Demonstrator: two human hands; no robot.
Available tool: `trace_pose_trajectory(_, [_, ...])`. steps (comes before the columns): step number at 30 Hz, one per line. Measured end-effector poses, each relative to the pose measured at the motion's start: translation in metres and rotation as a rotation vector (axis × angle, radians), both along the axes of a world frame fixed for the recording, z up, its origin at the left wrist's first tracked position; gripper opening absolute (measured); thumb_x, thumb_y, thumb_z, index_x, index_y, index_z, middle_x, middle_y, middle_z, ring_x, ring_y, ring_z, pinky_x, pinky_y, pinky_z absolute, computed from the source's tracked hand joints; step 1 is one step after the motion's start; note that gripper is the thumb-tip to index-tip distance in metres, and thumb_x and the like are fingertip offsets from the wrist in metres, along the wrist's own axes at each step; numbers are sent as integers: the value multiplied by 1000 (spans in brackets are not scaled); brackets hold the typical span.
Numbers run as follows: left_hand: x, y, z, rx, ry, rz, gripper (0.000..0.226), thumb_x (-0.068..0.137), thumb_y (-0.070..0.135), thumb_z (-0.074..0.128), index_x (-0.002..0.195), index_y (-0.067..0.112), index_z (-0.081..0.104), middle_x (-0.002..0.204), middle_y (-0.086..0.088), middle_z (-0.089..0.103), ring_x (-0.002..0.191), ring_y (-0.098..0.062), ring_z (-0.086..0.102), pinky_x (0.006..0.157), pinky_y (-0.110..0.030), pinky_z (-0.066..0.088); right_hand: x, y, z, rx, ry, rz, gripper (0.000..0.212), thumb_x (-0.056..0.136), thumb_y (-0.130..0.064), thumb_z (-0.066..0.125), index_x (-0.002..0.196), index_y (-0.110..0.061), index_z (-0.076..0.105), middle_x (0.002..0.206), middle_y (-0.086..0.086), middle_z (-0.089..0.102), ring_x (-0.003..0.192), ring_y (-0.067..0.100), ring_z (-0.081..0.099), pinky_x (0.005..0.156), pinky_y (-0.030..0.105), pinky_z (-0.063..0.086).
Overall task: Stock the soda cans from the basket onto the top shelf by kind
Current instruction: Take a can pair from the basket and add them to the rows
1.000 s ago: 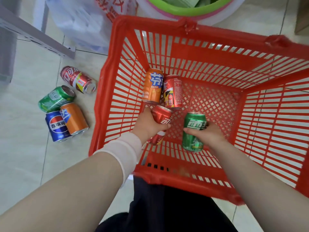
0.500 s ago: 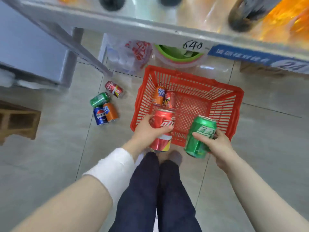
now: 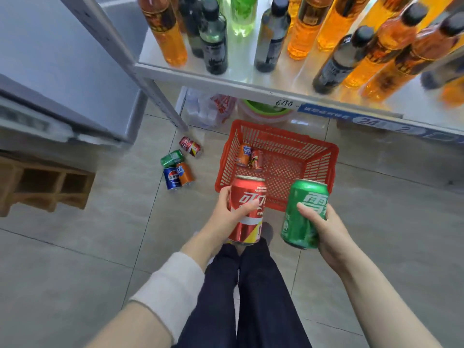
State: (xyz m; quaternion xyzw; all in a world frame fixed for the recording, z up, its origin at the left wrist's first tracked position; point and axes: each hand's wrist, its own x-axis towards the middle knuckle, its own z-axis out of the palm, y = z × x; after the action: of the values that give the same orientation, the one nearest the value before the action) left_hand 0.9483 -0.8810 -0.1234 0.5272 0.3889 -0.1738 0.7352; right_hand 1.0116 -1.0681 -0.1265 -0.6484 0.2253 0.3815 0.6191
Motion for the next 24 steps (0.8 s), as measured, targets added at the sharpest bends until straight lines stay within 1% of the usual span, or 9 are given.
trace_pose_trajectory(2, [-7, 2, 15, -2, -43, 15, 42, 82, 20, 65, 118, 26, 44, 113, -1, 62, 100, -15, 63, 81, -28, 54, -11, 2, 13, 42, 4, -30, 64, 60, -28, 79, 117, -16, 53, 110, 8, 66, 95, 20, 66, 70, 32, 54])
trace_pose_trajectory(4, [-12, 4, 32, 5, -83, 23, 46, 81, 23, 64, 122, 25, 43, 113, 1, 63, 99, -13, 64, 76, -23, 55, -23, 4, 29, 82, -6, -45, 59, 61, -29, 78, 114, -18, 54, 107, 6, 67, 92, 18, 67, 67, 30, 54])
trace_pose_trajectory(7, [-17, 5, 54, 40, -156, 14, 54, 74, 29, 73, 119, 27, 45, 111, 4, 63, 97, -8, 64, 73, -20, 53, -36, 2, 51, 82, -39, -66, 79, 42, -48, 84, 111, -20, 57, 102, 2, 70, 90, 16, 69, 65, 29, 55])
trace_pose_trajectory(10, [-20, 2, 75, 56, -197, -2, 56, 66, 39, 69, 117, 30, 47, 109, 7, 65, 95, -7, 66, 72, -20, 52, -42, -3, 76, 75, -74, -80, 61, 60, -38, 78, 113, -16, 56, 108, 7, 68, 93, 19, 67, 74, 36, 55])
trace_pose_trajectory(11, [-20, 0, 82, 60, -214, -8, 58, 66, 41, 69, 118, 30, 47, 109, 7, 65, 94, -7, 66, 71, -20, 53, -42, -5, 82, 71, -88, -83, 62, 62, -34, 79, 115, -15, 54, 111, 8, 67, 95, 20, 67, 77, 37, 54])
trace_pose_trajectory(13, [-19, -7, 96, 54, -247, -25, 61, 65, 43, 71, 120, 28, 48, 108, 5, 66, 94, -9, 67, 72, -22, 54, -42, -11, 95, 67, -124, -77, 73, 57, -36, 82, 119, -13, 51, 112, 8, 65, 97, 20, 66, 79, 37, 54])
trace_pose_trajectory(18, [-9, -35, 135, 39, -333, -37, 50, 71, 35, 72, 116, 22, 52, 103, -1, 69, 86, -12, 70, 67, -23, 56, -39, -32, 134, 95, -213, -68, 102, 35, -62, 84, 119, -12, 54, 110, 6, 69, 97, 20, 68, 79, 35, 55])
trace_pose_trajectory(21, [0, -51, 160, 45, -376, -45, 56, 65, 46, 70, 113, 21, 55, 102, -3, 71, 89, -19, 70, 72, -30, 56, -35, -48, 160, 134, -274, -68, 107, 33, -64, 84, 120, -11, 53, 110, 6, 70, 98, 22, 68, 83, 39, 54])
trace_pose_trajectory(24, [15, -64, 190, 8, -428, -60, 49, 67, 47, 67, 106, 19, 58, 94, -4, 72, 83, -21, 70, 70, -31, 57, -26, -63, 188, 152, -336, -65, 109, 31, -64, 84, 120, -10, 51, 110, 8, 69, 95, 21, 69, 77, 38, 56])
